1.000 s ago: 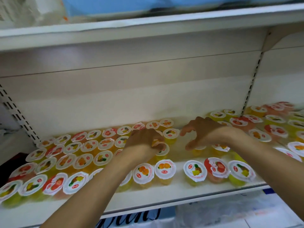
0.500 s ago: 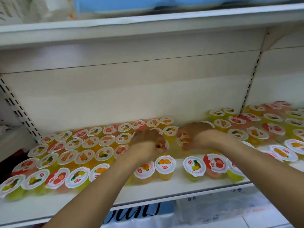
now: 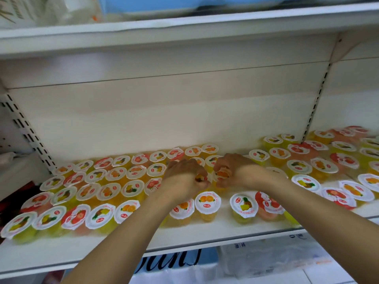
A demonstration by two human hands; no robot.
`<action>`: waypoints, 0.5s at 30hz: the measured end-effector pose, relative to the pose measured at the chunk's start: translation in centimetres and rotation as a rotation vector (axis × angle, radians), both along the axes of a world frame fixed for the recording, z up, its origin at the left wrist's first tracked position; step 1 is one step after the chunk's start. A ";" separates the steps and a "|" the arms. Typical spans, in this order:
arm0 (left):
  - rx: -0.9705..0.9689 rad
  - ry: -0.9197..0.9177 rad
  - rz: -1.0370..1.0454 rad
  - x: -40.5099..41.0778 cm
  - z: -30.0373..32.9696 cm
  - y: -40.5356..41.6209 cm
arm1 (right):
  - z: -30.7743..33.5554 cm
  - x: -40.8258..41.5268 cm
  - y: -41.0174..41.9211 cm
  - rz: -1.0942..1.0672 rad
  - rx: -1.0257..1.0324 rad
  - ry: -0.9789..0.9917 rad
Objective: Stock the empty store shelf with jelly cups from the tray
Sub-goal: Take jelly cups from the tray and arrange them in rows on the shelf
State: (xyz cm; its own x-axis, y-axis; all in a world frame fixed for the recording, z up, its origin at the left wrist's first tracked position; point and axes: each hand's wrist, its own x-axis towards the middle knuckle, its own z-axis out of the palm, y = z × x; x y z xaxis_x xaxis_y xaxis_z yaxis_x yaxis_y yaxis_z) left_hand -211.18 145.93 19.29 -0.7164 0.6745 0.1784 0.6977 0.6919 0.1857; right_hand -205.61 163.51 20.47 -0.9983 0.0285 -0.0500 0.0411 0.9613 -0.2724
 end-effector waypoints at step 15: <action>-0.003 -0.039 -0.114 3.9 -0.8 -2.7 | 0.3 6.9 1.1 0.122 0.208 -0.070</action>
State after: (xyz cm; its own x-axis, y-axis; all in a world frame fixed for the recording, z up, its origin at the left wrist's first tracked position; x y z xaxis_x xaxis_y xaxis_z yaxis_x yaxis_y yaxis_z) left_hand -207.28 143.22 18.48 -0.6416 0.7523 0.1498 0.7640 0.6093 0.2121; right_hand -198.66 164.64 20.77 -0.9893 -0.0750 -0.1253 -0.0667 0.9954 -0.0688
